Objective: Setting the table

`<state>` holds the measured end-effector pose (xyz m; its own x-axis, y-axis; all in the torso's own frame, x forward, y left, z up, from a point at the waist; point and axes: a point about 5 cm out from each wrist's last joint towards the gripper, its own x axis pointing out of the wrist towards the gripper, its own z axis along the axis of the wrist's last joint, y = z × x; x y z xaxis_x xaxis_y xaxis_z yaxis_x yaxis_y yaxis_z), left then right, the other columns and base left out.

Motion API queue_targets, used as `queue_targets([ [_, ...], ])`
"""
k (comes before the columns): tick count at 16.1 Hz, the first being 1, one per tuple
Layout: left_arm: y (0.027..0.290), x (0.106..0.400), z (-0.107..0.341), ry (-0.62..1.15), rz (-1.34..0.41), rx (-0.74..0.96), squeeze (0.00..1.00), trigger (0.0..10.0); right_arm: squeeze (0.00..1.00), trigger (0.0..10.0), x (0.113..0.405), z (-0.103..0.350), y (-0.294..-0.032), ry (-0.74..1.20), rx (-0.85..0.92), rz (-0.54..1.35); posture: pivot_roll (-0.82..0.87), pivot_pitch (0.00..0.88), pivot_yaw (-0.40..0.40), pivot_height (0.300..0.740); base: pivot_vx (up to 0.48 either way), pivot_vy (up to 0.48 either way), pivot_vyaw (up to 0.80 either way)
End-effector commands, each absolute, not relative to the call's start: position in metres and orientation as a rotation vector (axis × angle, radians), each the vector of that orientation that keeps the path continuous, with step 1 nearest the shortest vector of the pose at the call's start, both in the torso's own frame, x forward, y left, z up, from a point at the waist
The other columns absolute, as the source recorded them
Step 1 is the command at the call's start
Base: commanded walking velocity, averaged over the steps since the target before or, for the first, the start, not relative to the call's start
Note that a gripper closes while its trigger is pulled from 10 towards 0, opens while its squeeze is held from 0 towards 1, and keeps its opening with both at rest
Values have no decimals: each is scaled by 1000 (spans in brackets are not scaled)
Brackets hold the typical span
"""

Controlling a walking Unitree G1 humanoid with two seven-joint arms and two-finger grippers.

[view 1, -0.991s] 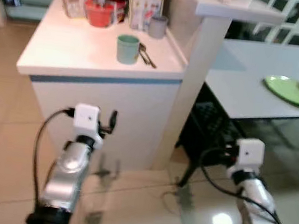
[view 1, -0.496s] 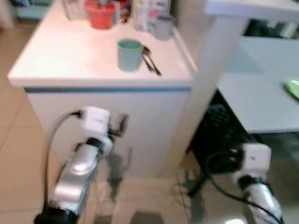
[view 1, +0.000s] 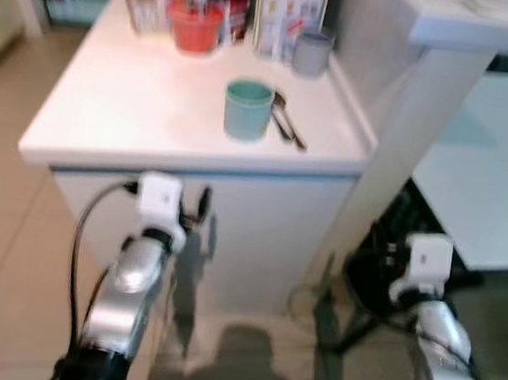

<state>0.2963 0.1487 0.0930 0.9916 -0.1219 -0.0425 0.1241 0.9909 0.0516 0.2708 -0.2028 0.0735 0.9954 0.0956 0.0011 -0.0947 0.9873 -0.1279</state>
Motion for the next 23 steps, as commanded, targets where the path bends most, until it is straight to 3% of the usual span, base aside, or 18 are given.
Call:
queue_targets([
  [1, 154, 297, 94, 38, -108, 75, 0, 10000, 0, 10000, 272, 76, -202, -14, -126, 99, -4, 0, -38, 740, 0, 0, 0],
  [23, 151, 303, 98, 24, -114, 92, 0, 10000, 0, 10000, 271, 71, -197, 9, -127, 120, 14, 0, -52, 740, 0, 0, 0],
])
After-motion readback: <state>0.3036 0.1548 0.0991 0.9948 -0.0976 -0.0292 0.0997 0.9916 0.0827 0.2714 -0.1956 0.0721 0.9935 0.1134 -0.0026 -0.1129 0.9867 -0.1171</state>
